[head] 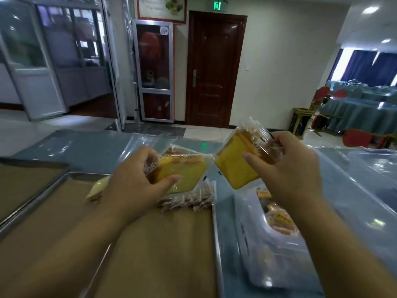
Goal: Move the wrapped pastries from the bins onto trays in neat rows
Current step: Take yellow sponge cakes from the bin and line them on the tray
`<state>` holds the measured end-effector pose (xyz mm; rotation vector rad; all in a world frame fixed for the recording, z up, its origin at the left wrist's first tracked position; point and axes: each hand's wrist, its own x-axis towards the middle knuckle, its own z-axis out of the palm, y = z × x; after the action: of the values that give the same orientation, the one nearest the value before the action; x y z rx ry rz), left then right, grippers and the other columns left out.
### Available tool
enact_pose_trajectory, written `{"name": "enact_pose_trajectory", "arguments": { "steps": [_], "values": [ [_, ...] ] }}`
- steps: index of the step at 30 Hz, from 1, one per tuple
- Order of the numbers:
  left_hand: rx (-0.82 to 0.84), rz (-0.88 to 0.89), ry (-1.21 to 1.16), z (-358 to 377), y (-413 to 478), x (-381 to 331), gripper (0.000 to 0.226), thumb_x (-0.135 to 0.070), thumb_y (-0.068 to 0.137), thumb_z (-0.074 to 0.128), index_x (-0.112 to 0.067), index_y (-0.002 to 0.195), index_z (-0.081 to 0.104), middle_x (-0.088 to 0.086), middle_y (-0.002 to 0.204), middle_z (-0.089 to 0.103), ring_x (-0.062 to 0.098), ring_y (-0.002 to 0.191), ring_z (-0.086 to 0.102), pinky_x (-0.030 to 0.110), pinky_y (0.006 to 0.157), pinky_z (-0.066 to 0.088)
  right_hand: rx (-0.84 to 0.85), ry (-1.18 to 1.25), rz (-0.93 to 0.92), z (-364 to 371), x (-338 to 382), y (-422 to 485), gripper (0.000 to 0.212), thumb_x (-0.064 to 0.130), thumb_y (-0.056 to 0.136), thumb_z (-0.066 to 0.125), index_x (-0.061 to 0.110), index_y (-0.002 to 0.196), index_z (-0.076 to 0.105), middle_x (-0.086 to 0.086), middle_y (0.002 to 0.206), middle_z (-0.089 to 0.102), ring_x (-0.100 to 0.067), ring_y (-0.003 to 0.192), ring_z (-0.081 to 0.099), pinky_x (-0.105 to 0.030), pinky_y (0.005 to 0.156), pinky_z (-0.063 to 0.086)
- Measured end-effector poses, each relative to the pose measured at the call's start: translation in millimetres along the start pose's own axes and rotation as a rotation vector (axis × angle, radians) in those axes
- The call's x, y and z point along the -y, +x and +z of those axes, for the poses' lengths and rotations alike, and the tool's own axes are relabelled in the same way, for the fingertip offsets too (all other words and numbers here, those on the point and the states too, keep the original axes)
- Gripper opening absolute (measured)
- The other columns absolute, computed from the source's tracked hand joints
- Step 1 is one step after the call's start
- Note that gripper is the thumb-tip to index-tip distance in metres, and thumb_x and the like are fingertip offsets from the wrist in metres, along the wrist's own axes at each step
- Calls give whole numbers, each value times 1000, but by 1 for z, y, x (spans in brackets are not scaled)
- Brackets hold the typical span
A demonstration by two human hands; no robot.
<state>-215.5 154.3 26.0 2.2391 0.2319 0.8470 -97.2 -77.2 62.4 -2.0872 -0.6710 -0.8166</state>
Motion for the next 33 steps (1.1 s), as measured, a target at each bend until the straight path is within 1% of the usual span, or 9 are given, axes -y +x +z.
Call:
{"name": "enact_pose_trajectory", "arguments": {
  "steps": [2, 5, 12, 16, 18, 22, 27, 30, 33],
  "values": [
    [-40, -52, 54, -31, -20, 24, 37, -48, 64, 75, -33, 85, 49, -7, 78, 60, 10, 67, 60, 32, 54, 51, 55, 39, -11, 23, 28, -17, 36, 48, 70, 72, 31, 94, 51, 20, 74, 51, -4, 67, 53, -23, 56, 43],
    [-39, -183, 62, -67, -46, 61, 35, -44, 65, 78, -31, 83, 51, -6, 78, 62, 11, 67, 61, 35, 57, 54, 166, 93, 5, 63, 62, -43, 37, 46, 69, 74, 28, 95, 56, 10, 78, 58, -11, 71, 56, -29, 61, 46],
    [-47, -410, 83, -119, -89, 151, 35, -43, 65, 80, -37, 83, 51, -11, 79, 61, 0, 66, 59, 14, 49, 40, 405, 172, 65, 162, 107, -93, 33, 47, 69, 75, 32, 90, 53, 16, 72, 56, -1, 67, 53, -24, 53, 40],
    [-25, -483, 165, -139, -89, 201, 35, -45, 65, 79, -38, 81, 49, -16, 84, 57, 0, 74, 55, 20, 54, 41, 518, 197, 138, 220, 120, -111, 41, 47, 68, 76, 28, 99, 58, 19, 75, 55, -3, 70, 56, -27, 55, 45],
    [-9, -499, 201, -150, -79, 225, 36, -45, 65, 79, -37, 79, 47, -17, 83, 54, -1, 74, 53, 22, 56, 41, 549, 211, 164, 251, 127, -114, 44, 46, 68, 77, 25, 103, 60, 16, 80, 58, -8, 75, 59, -33, 62, 52],
    [6, -507, 203, -165, -54, 279, 36, -41, 64, 79, -32, 80, 48, -11, 81, 57, 7, 72, 56, 28, 56, 45, 577, 226, 195, 315, 142, -110, 47, 44, 67, 78, 23, 106, 61, 13, 85, 62, -8, 77, 59, -28, 61, 46],
    [-49, -583, 148, -173, -26, 342, 38, -44, 61, 79, -38, 81, 46, -12, 80, 55, 5, 70, 55, 25, 53, 40, 600, 271, 268, 388, 164, -99, 44, 45, 68, 77, 26, 103, 58, 13, 88, 61, -7, 81, 59, -32, 66, 52],
    [-82, -652, 90, -174, -9, 370, 38, -54, 62, 72, -46, 85, 42, -12, 79, 57, 4, 67, 58, 24, 51, 39, 566, 356, 275, 424, 184, -93, 36, 40, 69, 79, 34, 94, 55, 19, 82, 59, 6, 76, 56, -10, 60, 41],
    [-120, -620, 28, -171, 11, 389, 34, -55, 66, 70, -50, 84, 42, -14, 77, 58, -10, 69, 57, 18, 49, 37, 548, 480, 311, 457, 205, -89, 32, 31, 71, 79, 39, 83, 51, 22, 76, 62, 11, 76, 56, -4, 58, 40]
  ]
}}
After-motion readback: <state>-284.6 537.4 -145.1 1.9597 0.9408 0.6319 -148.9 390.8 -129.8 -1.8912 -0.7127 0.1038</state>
